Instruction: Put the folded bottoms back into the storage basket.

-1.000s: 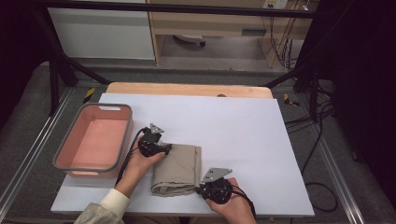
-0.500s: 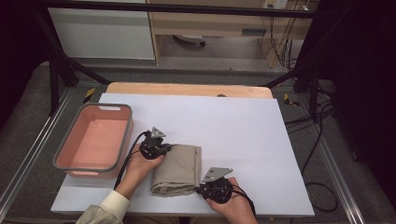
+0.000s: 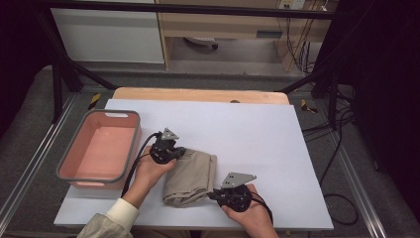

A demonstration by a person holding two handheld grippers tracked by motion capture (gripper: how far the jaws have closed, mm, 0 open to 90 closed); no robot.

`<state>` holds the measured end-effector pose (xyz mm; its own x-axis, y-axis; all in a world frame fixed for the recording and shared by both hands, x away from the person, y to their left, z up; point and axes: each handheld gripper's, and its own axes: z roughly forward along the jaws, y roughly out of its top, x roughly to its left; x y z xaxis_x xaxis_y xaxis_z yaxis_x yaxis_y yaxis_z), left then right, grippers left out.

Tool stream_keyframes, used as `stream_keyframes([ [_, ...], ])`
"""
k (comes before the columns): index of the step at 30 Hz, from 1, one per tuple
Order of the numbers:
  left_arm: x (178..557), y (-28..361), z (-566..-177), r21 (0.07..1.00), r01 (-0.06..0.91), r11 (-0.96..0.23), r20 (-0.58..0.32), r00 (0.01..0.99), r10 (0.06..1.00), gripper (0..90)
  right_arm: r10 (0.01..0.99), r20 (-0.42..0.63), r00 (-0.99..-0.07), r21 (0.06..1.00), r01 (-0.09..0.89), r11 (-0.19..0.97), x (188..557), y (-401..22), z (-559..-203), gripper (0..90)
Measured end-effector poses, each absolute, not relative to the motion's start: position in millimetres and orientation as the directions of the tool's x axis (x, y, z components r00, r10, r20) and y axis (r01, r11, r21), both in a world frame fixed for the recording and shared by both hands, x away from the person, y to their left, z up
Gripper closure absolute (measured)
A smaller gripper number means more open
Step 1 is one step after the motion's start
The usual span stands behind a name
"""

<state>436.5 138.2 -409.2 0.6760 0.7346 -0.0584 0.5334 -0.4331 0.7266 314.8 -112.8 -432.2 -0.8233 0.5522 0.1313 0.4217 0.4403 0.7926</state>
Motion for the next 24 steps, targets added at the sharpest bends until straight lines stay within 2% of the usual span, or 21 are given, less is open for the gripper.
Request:
stream_keyframes([
  [3, 439, 133, -403, 0.728, 0.532, -0.432, -0.068, 0.683, 0.727, 87.6, 0.556, 0.14, -0.819, 0.8, 0.424, 0.423, 316, -116, -428, 85.0],
  [6, 445, 130, -398, 0.732, 0.551, -0.402, -0.126, 0.689, 0.714, 87.7, 0.558, 0.157, -0.815, 0.804, 0.434, 0.407, 320, -121, -424, 85.0],
  [11, 453, 121, -389, 0.726, 0.54, -0.426, -0.101, 0.696, 0.711, 87.7, 0.574, 0.18, -0.799, 0.797, 0.46, 0.392, 329, -128, -420, 85.1],
  [24, 469, 103, -354, 0.73, 0.504, -0.462, -0.05, 0.713, 0.699, 87.8, 0.563, 0.18, -0.807, 0.792, 0.458, 0.403, 356, -138, -395, 85.2],
])
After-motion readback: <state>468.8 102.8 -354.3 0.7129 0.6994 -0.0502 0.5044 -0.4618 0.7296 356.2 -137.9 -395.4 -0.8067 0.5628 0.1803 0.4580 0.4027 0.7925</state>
